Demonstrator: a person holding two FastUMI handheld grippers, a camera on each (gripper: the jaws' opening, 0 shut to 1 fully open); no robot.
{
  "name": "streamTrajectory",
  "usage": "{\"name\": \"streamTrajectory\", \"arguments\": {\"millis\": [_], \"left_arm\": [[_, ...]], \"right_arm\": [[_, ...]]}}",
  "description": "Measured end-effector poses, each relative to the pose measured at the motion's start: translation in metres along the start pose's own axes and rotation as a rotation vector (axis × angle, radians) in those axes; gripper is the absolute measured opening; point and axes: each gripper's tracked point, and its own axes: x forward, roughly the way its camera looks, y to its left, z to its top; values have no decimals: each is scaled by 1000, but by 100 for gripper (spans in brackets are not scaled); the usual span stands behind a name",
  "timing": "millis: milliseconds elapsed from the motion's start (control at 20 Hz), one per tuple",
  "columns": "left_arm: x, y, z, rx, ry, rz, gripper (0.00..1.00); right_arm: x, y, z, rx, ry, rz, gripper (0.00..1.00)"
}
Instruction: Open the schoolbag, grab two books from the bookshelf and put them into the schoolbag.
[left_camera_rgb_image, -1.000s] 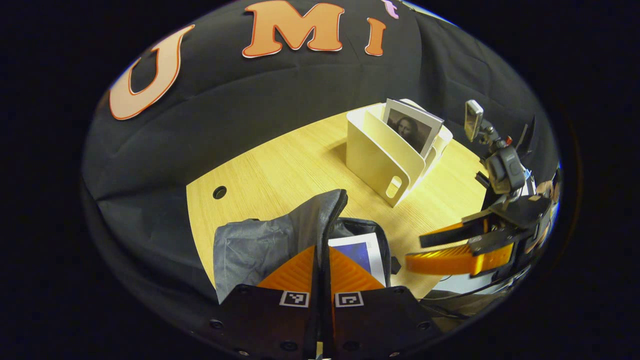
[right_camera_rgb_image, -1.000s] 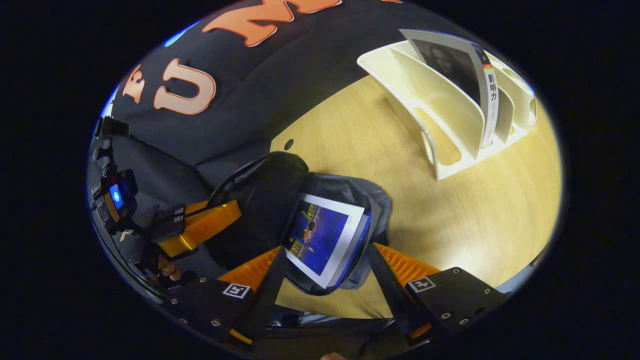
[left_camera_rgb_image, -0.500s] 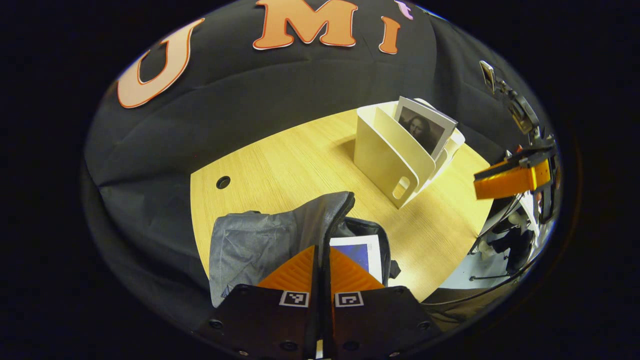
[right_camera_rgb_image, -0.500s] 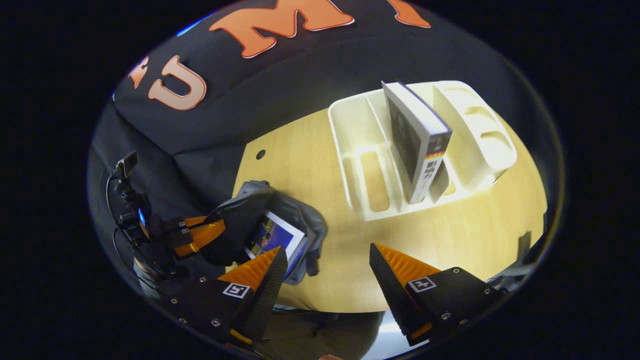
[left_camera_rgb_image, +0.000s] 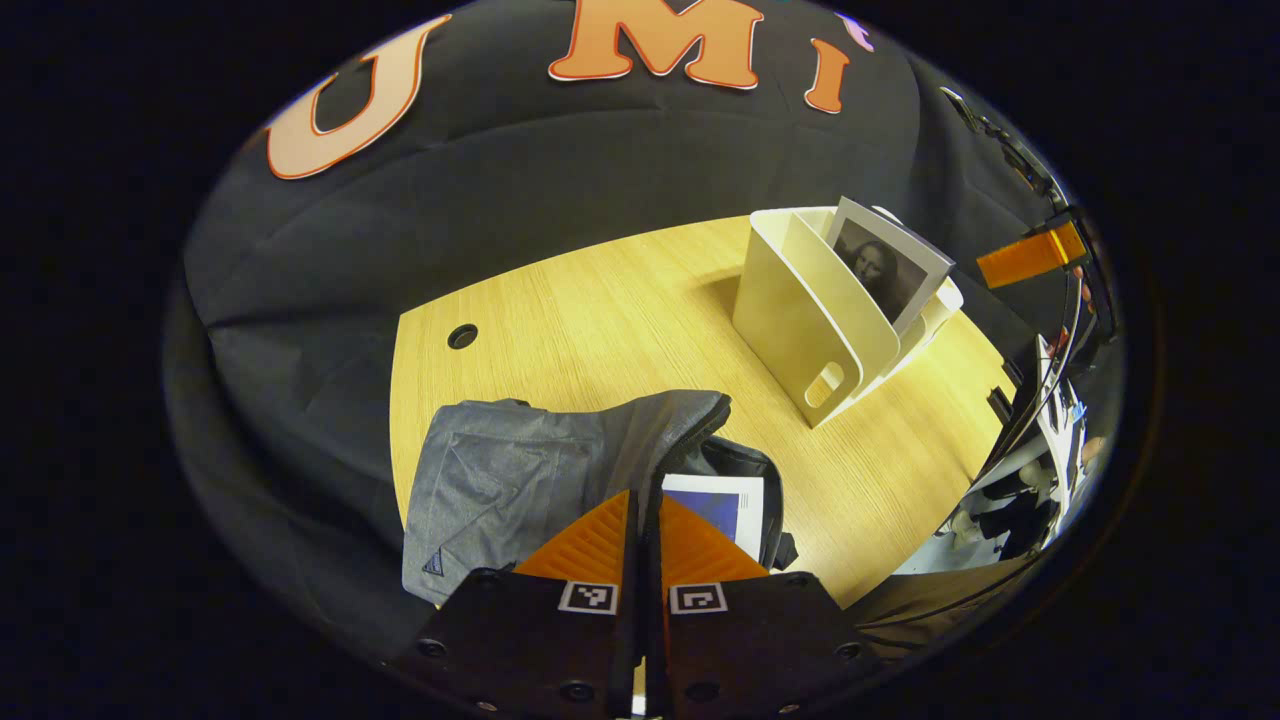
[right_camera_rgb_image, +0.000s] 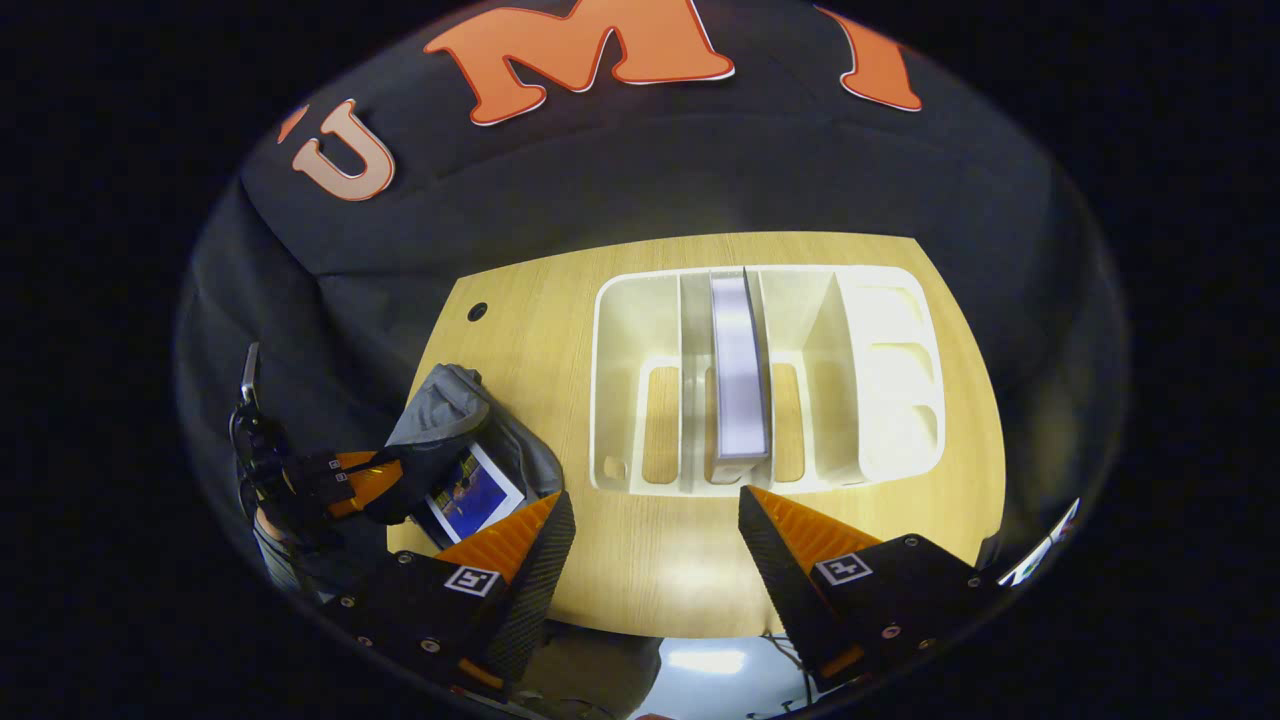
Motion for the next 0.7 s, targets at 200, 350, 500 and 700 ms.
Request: {"name": "streamTrajectory", "arguments": {"millis": [200,350,500,700], "left_arm": [[0,-2,-6,-46,10,29,5],[0,-1,-9,-82,18,56,5],[-1,1,-12,-113,24,89,2],[-2,1,-17,-158,34,118,5]], "right_arm": [[9,-15,25,-64,38,-5,98],[25,-21,40,-67,77,11,99],[49,-30,52,-75,122,17,97],[84,-40,58,-68,206,15,94]]}}
